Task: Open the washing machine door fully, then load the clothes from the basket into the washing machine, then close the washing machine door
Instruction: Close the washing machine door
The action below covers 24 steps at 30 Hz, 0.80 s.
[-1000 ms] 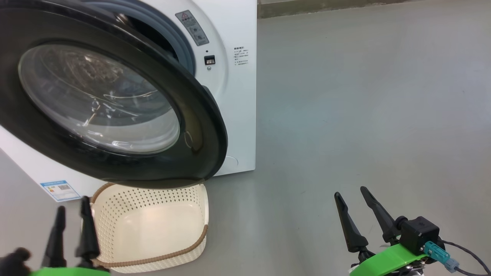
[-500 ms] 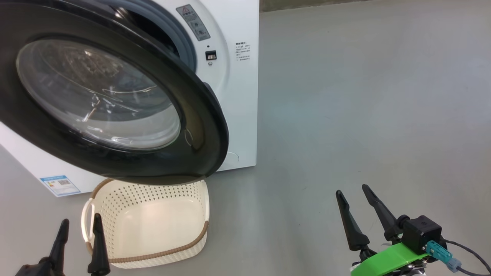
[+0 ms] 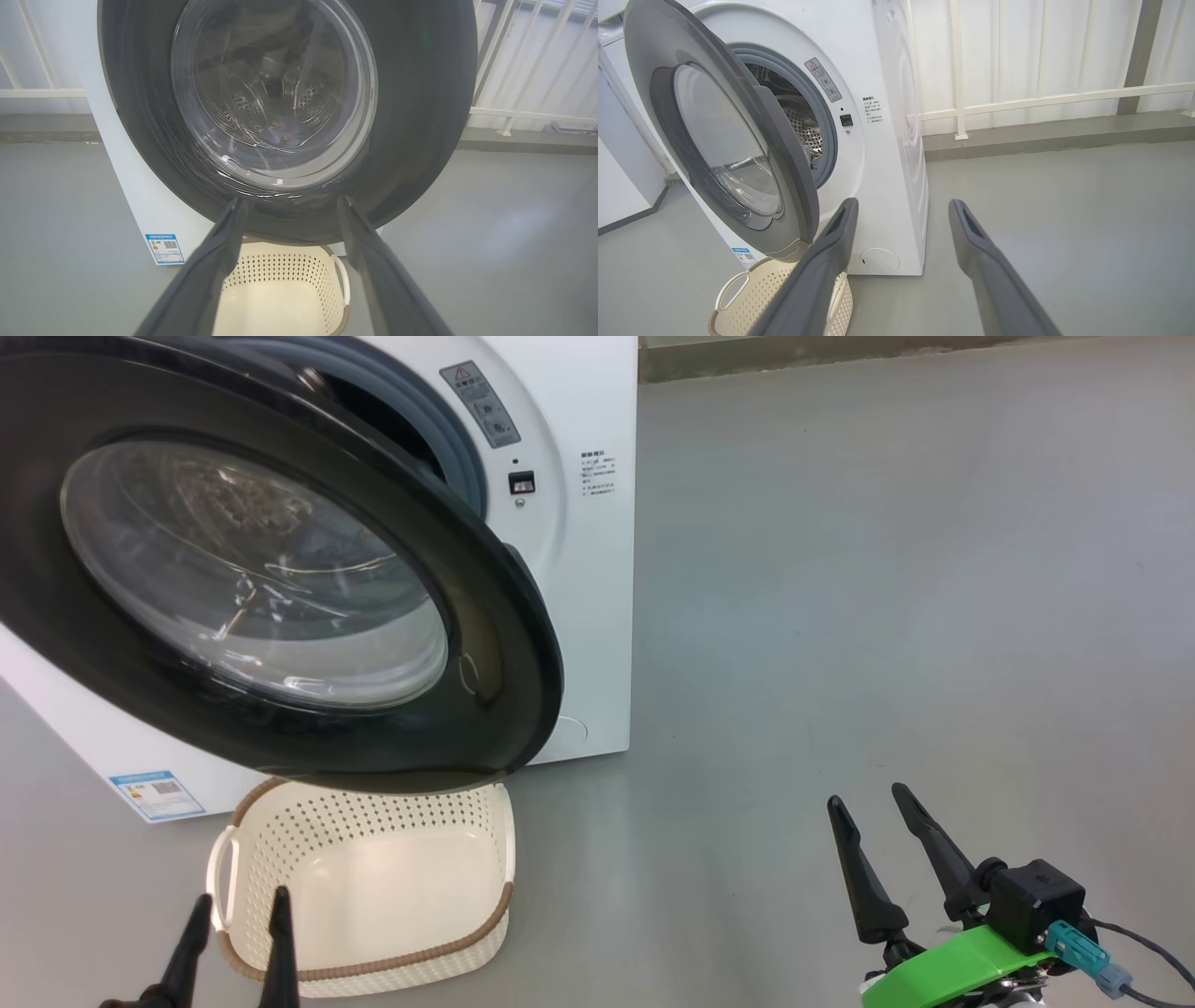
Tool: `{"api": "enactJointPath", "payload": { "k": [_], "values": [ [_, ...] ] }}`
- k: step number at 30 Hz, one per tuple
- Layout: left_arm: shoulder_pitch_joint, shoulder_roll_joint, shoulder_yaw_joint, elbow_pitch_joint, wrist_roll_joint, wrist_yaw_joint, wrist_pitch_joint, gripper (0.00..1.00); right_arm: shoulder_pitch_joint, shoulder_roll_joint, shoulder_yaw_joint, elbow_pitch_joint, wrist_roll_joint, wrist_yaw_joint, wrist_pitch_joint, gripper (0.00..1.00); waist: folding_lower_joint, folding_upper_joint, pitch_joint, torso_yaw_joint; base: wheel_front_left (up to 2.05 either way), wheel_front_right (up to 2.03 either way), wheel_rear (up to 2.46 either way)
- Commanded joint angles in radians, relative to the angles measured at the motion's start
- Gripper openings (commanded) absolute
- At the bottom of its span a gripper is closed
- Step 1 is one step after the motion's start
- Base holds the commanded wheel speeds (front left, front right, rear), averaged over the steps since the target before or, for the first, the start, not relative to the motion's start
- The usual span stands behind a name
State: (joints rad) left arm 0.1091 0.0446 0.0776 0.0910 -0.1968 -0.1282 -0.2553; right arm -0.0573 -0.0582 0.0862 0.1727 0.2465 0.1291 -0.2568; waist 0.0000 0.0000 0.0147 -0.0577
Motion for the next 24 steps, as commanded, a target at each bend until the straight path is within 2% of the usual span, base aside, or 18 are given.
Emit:
{"api": "enactJointPath", "payload": {
  "k": [1, 24],
  "values": [
    [-0.01, 0.01, 0.03, -0.027, 0.011, -0.002, -0.006, 1.0, 0.003, 0.0, 0.023, -0.029, -0.013, 0.002, -0.005, 1.0, 0.0, 0.0, -0.001, 0.002, 0.0, 0.0, 0.0],
    [-0.006, 0.009, 0.033, -0.028, 0.006, -0.002, -0.006, 1.0, 0.008, -0.004, 0.021, -0.026, -0.016, 0.002, -0.005, 1.0, 0.0, 0.0, -0.006, 0.009, 0.0, 0.0, 0.0]
  ]
}}
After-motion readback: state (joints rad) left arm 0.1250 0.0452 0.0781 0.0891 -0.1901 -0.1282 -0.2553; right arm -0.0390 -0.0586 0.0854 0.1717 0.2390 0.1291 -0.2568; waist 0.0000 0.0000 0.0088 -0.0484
